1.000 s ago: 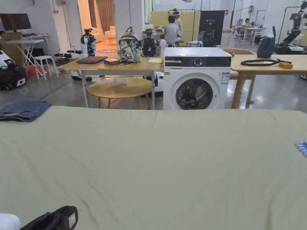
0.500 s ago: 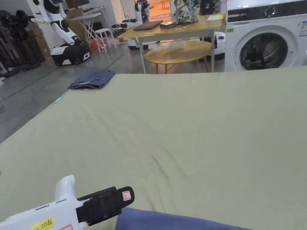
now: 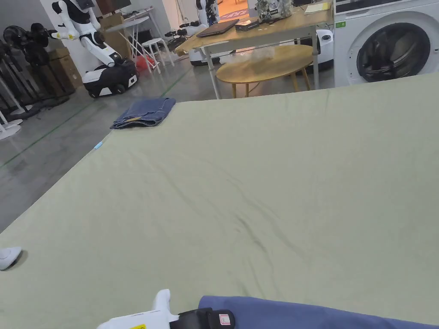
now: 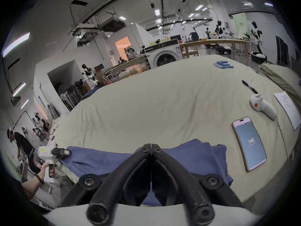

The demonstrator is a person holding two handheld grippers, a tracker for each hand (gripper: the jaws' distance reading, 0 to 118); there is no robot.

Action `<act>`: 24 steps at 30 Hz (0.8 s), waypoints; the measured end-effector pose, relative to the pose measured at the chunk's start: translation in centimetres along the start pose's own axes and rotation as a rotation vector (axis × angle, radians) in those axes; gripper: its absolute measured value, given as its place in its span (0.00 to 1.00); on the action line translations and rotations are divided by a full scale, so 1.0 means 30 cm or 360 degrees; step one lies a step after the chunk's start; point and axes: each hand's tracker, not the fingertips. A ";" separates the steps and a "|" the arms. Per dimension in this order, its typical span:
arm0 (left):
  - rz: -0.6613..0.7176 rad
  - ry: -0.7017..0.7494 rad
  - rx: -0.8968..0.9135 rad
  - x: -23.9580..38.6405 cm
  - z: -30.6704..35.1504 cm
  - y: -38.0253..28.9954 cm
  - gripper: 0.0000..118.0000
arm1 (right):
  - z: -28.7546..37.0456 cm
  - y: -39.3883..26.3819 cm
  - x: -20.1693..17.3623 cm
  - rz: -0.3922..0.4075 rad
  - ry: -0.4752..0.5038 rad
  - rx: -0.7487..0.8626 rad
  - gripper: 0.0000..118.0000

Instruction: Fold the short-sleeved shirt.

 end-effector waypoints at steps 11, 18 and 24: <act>0.0051 0.0099 0.0407 0.238 0.313 0.032 0.03 | 0.027 -0.005 0.038 -0.0063 -0.0007 0.0000 0.00; -0.0266 0.0455 0.0382 0.447 0.319 0.072 0.03 | 0.024 -0.030 0.040 -0.0167 0.0032 -0.0005 0.00; -0.0514 0.0310 -0.0028 0.610 -0.195 -0.138 0.03 | 0.048 -0.040 0.002 -0.0181 0.0067 0.0017 0.00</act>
